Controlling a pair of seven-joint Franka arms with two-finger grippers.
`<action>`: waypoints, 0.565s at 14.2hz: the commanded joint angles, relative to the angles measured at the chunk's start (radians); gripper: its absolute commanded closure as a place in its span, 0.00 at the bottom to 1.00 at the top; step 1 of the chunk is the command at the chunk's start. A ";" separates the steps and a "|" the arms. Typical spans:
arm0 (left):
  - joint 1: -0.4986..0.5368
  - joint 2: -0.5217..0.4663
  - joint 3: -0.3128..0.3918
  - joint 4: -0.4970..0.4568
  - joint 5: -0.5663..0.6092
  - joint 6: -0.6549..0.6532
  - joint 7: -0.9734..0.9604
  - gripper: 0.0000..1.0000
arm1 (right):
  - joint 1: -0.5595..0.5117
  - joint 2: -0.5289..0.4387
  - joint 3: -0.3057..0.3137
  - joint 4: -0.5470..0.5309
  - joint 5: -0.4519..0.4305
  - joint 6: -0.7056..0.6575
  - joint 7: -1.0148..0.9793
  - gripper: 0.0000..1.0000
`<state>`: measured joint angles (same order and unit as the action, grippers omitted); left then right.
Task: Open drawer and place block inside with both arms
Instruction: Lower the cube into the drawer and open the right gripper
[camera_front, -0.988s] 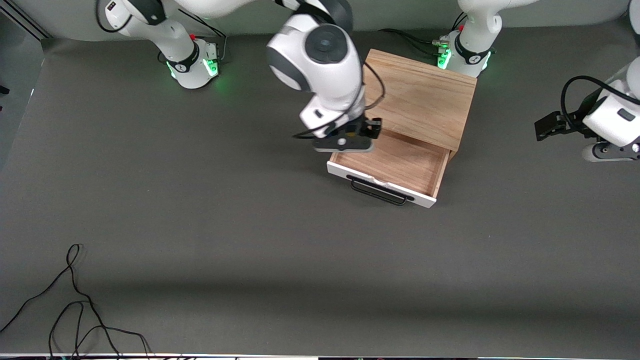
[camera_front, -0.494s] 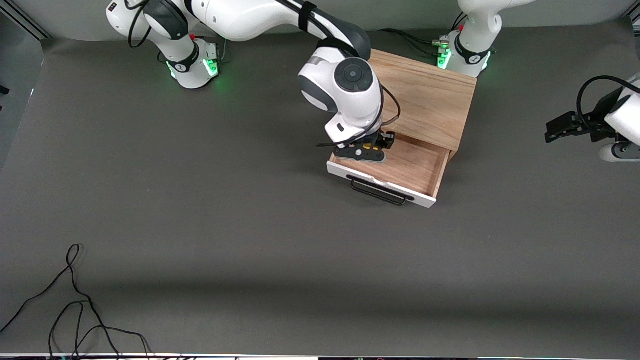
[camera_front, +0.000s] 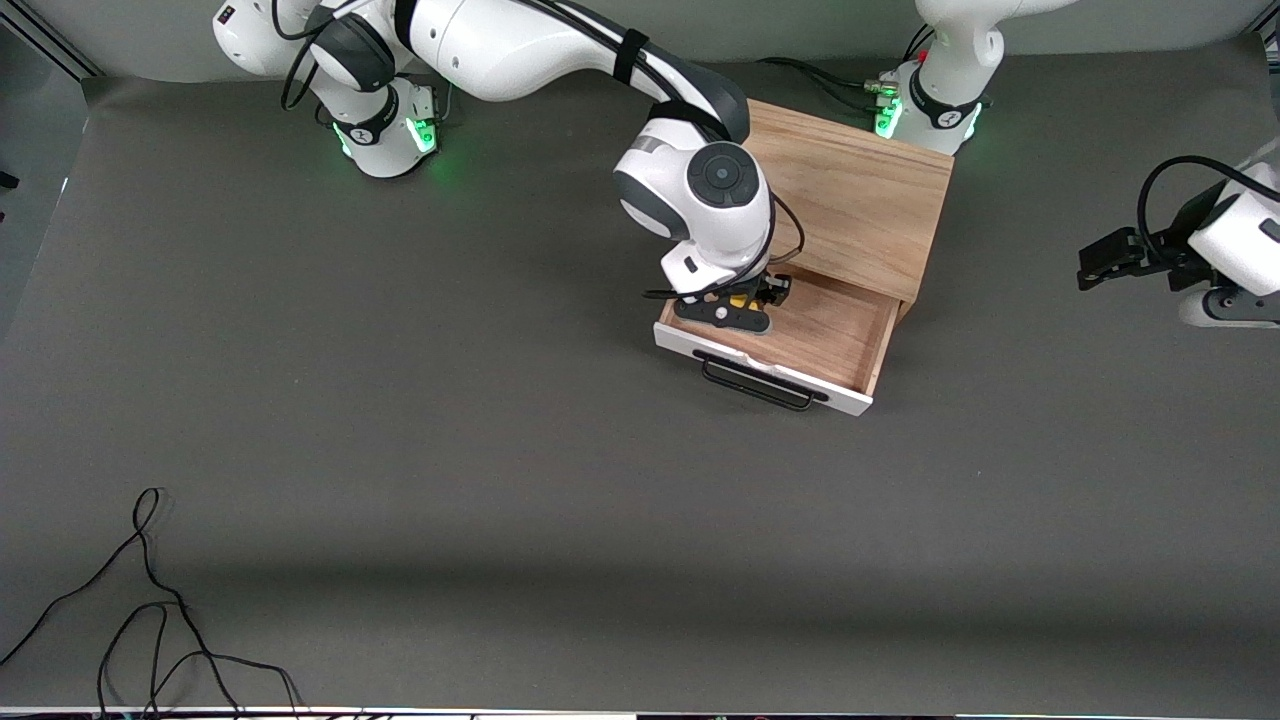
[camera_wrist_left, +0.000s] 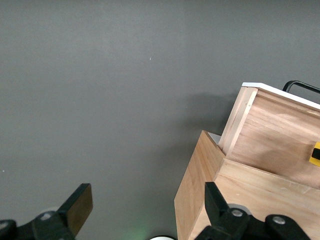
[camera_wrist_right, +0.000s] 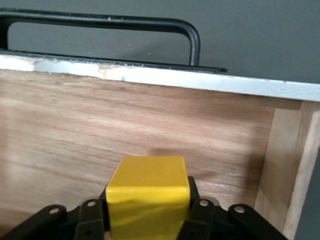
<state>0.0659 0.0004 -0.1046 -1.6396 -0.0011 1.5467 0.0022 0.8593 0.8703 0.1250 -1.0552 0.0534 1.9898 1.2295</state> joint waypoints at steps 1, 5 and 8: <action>-0.147 -0.022 0.143 -0.011 0.004 0.016 0.009 0.00 | 0.015 0.019 -0.010 0.024 -0.004 0.003 0.042 1.00; -0.179 -0.020 0.161 -0.006 0.006 0.016 0.007 0.00 | 0.018 0.039 -0.011 0.023 -0.012 0.030 0.044 0.52; -0.179 -0.020 0.166 -0.008 0.007 0.016 0.009 0.00 | 0.041 0.035 -0.010 0.026 -0.087 0.032 0.047 0.00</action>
<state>-0.0882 0.0000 0.0356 -1.6385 -0.0008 1.5546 0.0022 0.8705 0.8988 0.1254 -1.0565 0.0009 2.0140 1.2432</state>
